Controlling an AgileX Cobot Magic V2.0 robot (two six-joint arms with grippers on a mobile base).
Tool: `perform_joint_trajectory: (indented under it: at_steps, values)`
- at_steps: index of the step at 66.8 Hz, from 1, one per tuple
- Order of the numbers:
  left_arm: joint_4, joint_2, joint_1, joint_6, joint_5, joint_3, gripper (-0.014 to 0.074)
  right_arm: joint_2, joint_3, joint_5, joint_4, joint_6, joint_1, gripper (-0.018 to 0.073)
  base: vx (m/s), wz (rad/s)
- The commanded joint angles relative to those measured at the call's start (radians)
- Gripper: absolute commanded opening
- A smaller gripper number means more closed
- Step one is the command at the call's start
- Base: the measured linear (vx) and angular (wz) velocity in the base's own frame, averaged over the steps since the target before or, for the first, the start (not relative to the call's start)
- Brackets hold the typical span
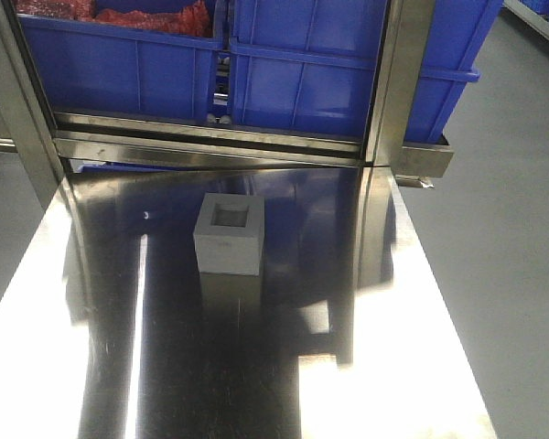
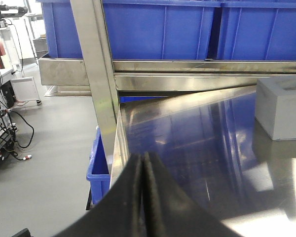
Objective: Sort gray base to blue bin
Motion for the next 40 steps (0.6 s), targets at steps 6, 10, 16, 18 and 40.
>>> perform_joint_trajectory:
  at_steps: [6, 10, 16, 18, 40]
  values:
    - [-0.01, -0.011, -0.007, -0.003, -0.075, -0.021, -0.0006, 0.018, 0.002, -0.073, -0.005, -0.012, -0.003, -0.0005, 0.0, 0.0]
    - [-0.01, -0.011, -0.007, -0.003, -0.075, -0.021, -0.0006, 0.018, 0.002, -0.073, -0.005, -0.012, -0.003, -0.0005, 0.0, 0.0]
    - [-0.01, -0.011, -0.007, -0.003, -0.075, -0.021, -0.0006, 0.018, 0.002, -0.073, -0.005, -0.012, -0.003, -0.0005, 0.0, 0.0]
    - [-0.01, -0.011, -0.007, -0.003, -0.075, -0.021, -0.0006, 0.018, 0.002, -0.073, -0.005, -0.012, -0.003, -0.0005, 0.0, 0.0]
    - [-0.009, -0.011, -0.007, 0.002, -0.082, -0.021, -0.0006, 0.018, 0.002, -0.073, -0.005, -0.012, -0.003, -0.0005, 0.0, 0.0]
